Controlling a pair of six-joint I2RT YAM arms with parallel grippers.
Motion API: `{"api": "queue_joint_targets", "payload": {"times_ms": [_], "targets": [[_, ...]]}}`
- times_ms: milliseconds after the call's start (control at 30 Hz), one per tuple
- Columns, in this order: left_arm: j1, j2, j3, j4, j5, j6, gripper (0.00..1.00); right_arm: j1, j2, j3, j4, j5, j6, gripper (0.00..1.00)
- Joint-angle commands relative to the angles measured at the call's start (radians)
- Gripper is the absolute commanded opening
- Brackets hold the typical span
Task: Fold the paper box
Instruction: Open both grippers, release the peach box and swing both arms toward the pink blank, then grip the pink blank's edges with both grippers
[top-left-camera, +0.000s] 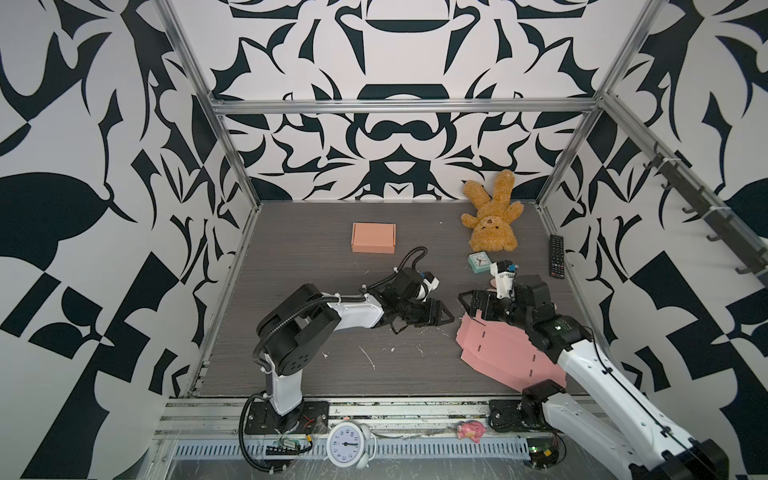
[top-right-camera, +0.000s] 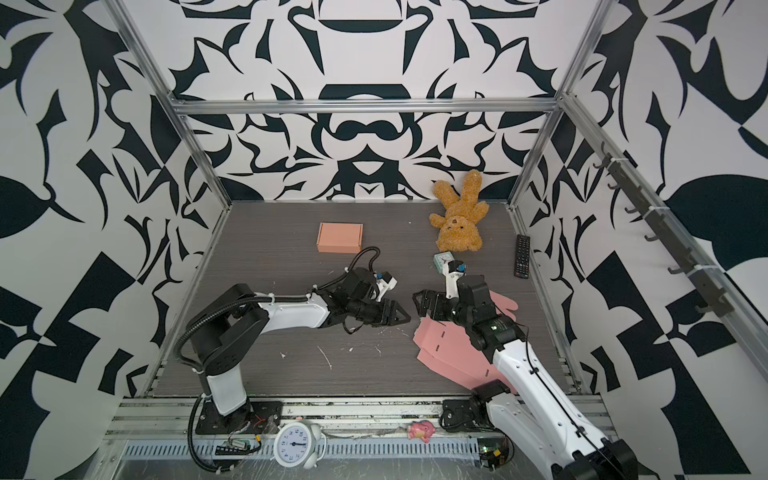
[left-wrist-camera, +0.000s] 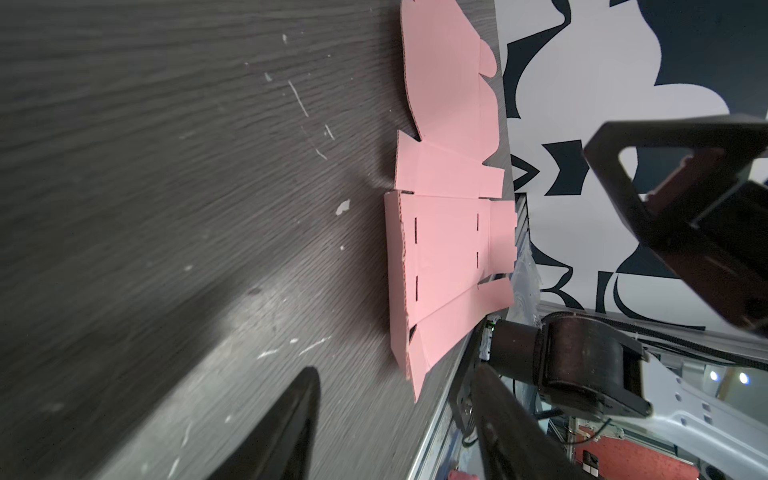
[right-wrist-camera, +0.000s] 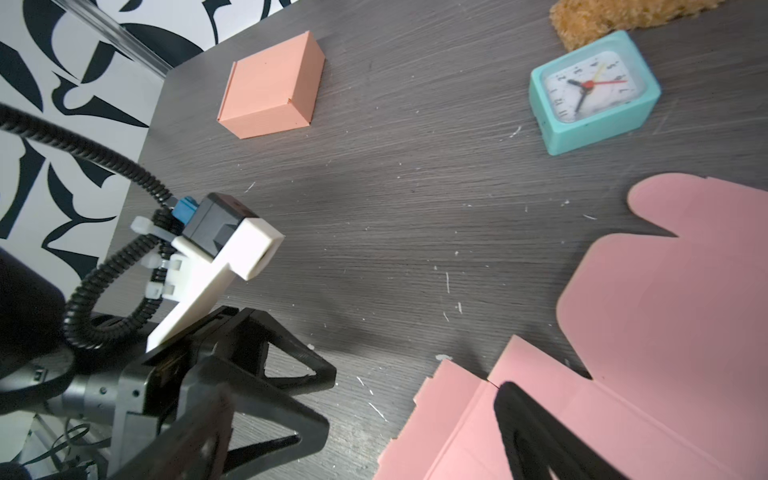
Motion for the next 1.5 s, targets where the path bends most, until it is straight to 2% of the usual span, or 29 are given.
{"api": "queue_joint_targets", "payload": {"times_ms": [0,167,500,900,1467], "targets": [[-0.018,0.067,0.064,0.039,0.017,-0.03,0.59,-0.011,-0.044,0.056,-0.072,0.05,-0.033,1.0],[-0.033,0.149,0.141,0.04,0.028,-0.041,0.56,-0.014,-0.088,0.049,-0.11,0.082,-0.041,1.0],[-0.06,0.229,0.184,0.042,0.023,-0.053,0.5,-0.017,-0.109,0.027,-0.126,0.114,-0.051,1.0],[-0.067,0.251,0.19,0.052,0.009,-0.061,0.33,-0.016,-0.141,0.027,-0.144,0.132,-0.066,1.0],[-0.068,0.218,0.159,0.062,-0.013,-0.06,0.17,-0.016,-0.153,0.043,-0.158,0.152,-0.07,1.0]]}}
